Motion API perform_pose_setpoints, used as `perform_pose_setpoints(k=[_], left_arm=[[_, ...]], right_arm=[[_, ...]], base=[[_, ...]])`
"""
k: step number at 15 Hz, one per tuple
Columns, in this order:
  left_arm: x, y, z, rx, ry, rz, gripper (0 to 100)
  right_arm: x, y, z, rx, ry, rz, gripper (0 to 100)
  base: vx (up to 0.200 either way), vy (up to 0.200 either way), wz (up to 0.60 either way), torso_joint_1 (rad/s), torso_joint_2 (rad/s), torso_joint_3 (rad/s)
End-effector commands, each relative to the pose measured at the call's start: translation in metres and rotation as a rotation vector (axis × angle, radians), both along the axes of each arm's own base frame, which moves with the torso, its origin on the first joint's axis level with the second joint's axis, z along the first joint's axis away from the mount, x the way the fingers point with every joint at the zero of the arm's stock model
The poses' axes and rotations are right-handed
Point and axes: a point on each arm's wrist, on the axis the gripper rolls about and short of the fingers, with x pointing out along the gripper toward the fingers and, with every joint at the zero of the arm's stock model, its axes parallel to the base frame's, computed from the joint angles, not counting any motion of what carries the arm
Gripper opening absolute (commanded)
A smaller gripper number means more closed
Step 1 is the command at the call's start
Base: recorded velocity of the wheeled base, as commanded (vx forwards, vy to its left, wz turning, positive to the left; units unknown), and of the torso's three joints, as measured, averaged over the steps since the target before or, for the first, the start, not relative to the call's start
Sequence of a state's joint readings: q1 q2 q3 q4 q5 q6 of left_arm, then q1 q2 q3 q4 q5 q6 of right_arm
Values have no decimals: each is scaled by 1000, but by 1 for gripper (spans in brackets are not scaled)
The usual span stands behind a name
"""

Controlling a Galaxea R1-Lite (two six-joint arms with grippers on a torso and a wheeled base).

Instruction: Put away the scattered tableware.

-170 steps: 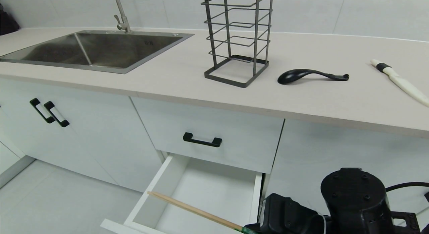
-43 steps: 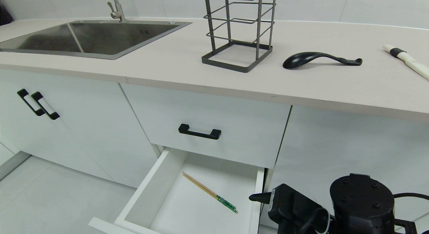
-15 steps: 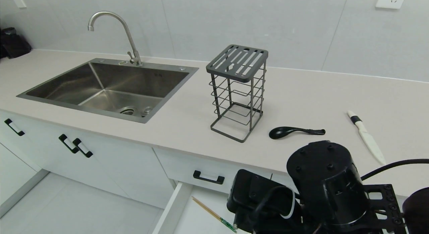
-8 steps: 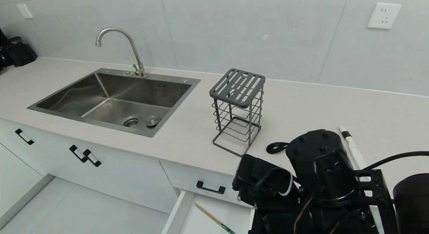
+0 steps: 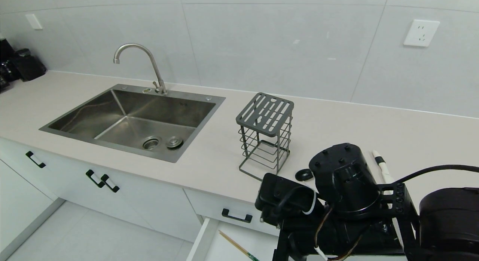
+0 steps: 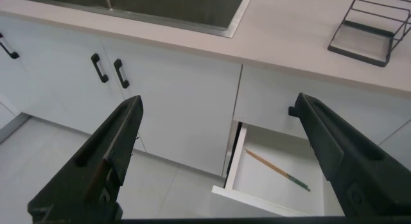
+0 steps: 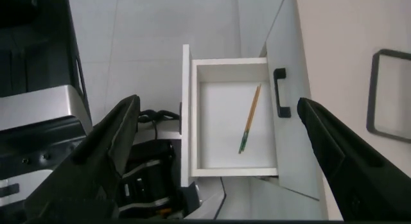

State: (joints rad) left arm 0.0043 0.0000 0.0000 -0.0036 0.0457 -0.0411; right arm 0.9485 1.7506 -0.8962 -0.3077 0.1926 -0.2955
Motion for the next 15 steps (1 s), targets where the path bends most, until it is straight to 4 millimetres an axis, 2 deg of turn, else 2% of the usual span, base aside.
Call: perform_pose_setpoints(k=[1, 4, 7, 12, 15], left_arm=[[0, 0, 1, 0, -3, 1, 100], [0, 0, 0, 0, -1, 1, 100], [0, 0, 0, 0, -1, 1, 100], [0, 0, 0, 0, -1, 1, 100], [0, 0, 0, 0, -1, 1, 100]], right_arm=[[0, -3, -6, -5, 3, -8, 100], [-4, -20, -23, 10, -10, -39, 100], [-3, -33, -28, -11, -20, -102, 100], [-2, -34, -31, -6, -25, -150, 100], [-2, -48, -34, -16, -3, -193, 100]], base=[[0, 0, 0, 0, 0, 0], [0, 0, 0, 0, 0, 0], [0, 0, 0, 0, 0, 0], [0, 0, 0, 0, 0, 0], [0, 0, 0, 0, 0, 0]])
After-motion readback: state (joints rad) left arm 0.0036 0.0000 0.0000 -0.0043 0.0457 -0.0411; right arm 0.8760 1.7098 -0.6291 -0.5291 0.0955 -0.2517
